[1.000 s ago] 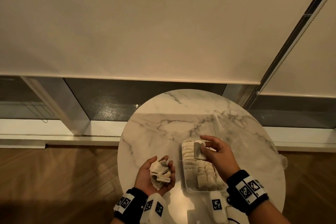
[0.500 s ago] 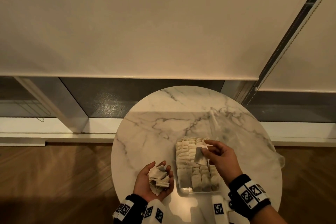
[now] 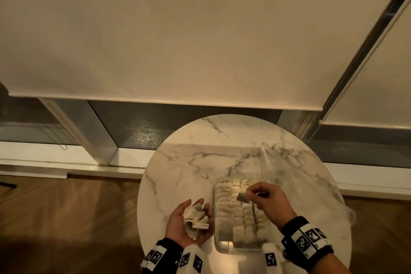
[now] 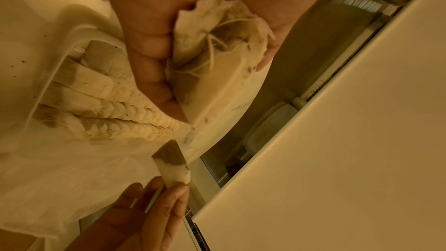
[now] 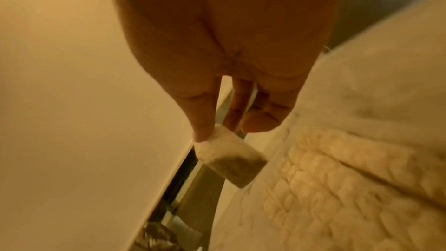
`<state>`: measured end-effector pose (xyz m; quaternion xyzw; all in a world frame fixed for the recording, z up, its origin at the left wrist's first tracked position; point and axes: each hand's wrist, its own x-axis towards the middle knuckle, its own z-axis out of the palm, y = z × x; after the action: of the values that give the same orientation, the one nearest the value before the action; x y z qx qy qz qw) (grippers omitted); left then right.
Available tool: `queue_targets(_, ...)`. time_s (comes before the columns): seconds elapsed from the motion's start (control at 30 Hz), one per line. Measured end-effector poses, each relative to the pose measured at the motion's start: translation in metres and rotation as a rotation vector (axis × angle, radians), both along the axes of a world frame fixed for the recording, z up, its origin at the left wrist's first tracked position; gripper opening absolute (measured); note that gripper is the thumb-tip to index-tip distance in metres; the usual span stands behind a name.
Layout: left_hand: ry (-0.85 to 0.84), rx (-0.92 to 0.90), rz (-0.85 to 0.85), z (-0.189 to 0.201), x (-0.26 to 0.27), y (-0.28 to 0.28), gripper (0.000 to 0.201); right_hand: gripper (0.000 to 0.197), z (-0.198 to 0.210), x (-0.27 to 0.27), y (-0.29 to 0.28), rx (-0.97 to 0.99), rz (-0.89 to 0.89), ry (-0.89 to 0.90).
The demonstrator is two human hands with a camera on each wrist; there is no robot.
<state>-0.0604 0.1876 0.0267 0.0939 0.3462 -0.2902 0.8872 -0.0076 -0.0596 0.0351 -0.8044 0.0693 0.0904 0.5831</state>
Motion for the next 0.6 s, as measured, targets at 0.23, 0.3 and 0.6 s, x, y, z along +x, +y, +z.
queue_targets(0.23,0.003,0.049,0.036,0.0,0.0,-0.008,0.031,0.009,-0.026,-0.003,-0.02,-0.207,0.169,0.181)
queue_targets(0.3,0.011,0.066,0.051,-0.003,-0.001,-0.009,0.031,0.008,-0.033,-0.005,-0.022,-0.197,0.156,0.222)
queue_targets(0.6,0.04,0.076,0.096,-0.021,-0.013,-0.002,0.027,0.025,-0.061,-0.013,-0.02,-0.435,0.296,0.236)
